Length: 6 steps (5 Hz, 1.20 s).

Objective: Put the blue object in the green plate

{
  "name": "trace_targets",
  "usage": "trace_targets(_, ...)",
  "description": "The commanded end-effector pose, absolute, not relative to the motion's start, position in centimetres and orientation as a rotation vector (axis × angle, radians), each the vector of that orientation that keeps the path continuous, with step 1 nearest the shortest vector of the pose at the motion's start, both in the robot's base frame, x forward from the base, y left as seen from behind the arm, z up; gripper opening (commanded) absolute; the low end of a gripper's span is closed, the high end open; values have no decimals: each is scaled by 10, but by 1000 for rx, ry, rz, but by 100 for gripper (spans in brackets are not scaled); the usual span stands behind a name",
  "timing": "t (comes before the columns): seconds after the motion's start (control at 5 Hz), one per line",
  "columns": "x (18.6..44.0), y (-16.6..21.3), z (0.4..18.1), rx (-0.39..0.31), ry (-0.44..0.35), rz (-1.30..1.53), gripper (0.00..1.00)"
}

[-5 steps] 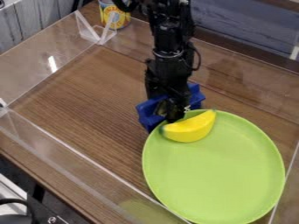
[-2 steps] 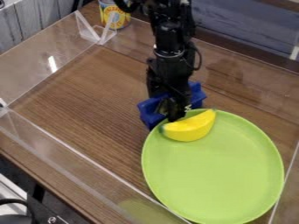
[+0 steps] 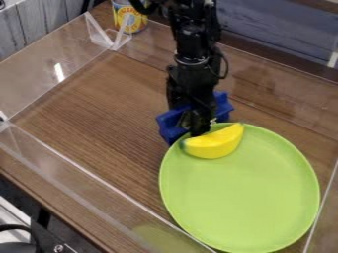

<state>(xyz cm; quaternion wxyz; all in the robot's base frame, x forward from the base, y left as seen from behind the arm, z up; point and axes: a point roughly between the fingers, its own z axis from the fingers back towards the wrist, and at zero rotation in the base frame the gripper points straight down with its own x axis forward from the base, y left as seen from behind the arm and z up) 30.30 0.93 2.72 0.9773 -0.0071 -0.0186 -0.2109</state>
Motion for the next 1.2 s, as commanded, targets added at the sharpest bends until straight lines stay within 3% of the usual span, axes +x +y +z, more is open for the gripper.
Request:
trace_targets(0.0,306,10,26,-11,-52,-421,0)
trace_targets(1.0,307,9,21,-18,-51,-404,0)
